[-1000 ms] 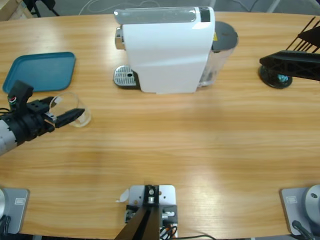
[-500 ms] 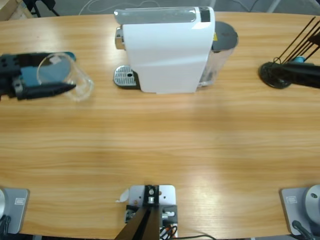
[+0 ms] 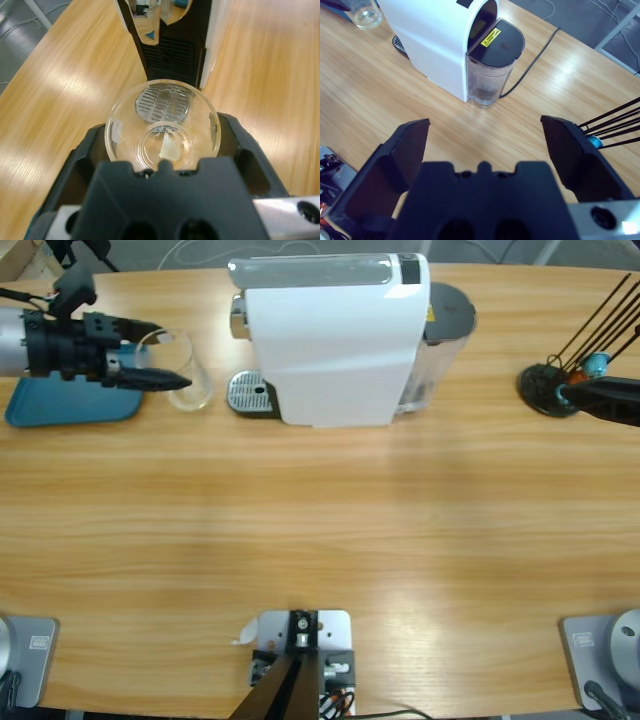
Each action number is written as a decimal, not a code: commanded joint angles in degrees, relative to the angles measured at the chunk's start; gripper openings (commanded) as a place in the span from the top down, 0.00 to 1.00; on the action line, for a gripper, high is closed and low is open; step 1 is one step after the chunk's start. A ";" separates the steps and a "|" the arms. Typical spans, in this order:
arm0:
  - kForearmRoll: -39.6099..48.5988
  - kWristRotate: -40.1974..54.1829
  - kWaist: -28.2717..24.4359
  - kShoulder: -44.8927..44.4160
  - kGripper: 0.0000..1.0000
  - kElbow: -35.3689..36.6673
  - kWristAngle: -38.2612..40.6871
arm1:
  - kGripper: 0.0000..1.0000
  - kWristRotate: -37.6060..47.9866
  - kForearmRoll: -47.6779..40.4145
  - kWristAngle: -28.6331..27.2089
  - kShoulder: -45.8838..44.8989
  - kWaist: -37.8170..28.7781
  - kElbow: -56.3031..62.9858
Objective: Pour coffee
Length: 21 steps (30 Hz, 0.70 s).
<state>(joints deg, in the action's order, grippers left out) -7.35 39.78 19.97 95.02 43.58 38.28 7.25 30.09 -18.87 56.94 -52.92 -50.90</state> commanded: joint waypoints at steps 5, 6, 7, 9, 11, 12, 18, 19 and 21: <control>-1.65 -0.19 0.50 11.31 1.00 5.62 3.68 | 0.00 0.59 -0.51 -0.61 3.26 -0.07 2.42; -1.95 -0.42 1.03 11.55 1.00 5.91 3.81 | 0.00 0.70 -0.49 -0.59 3.26 -0.07 2.54; -2.09 -0.53 1.58 11.94 1.00 6.08 3.82 | 0.00 0.82 -0.53 -0.63 3.30 -0.07 2.67; -2.32 -0.98 2.24 12.31 1.00 5.91 4.09 | 0.00 1.01 -0.60 -0.72 3.49 -0.04 2.74; -2.34 -1.65 2.26 12.56 1.00 5.64 5.27 | 0.00 1.07 -0.65 -0.73 3.53 0.01 2.81; -2.48 -1.72 2.35 12.93 1.00 5.64 5.56 | 0.00 1.24 -0.65 -0.73 3.60 0.01 3.00; -4.62 -1.99 2.79 15.53 1.00 6.64 5.11 | 0.00 1.98 -0.67 -0.82 3.77 0.10 3.26; -5.27 -1.99 2.83 15.76 1.00 6.68 4.93 | 0.00 1.98 -0.65 -0.82 3.70 0.10 3.23; -6.33 -2.06 3.26 16.20 1.00 6.78 4.12 | 0.00 1.95 -0.46 -0.89 3.84 0.10 3.21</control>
<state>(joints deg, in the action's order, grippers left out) -10.60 38.58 22.04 106.77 49.45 42.72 8.52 29.88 -19.04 59.60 -52.92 -49.70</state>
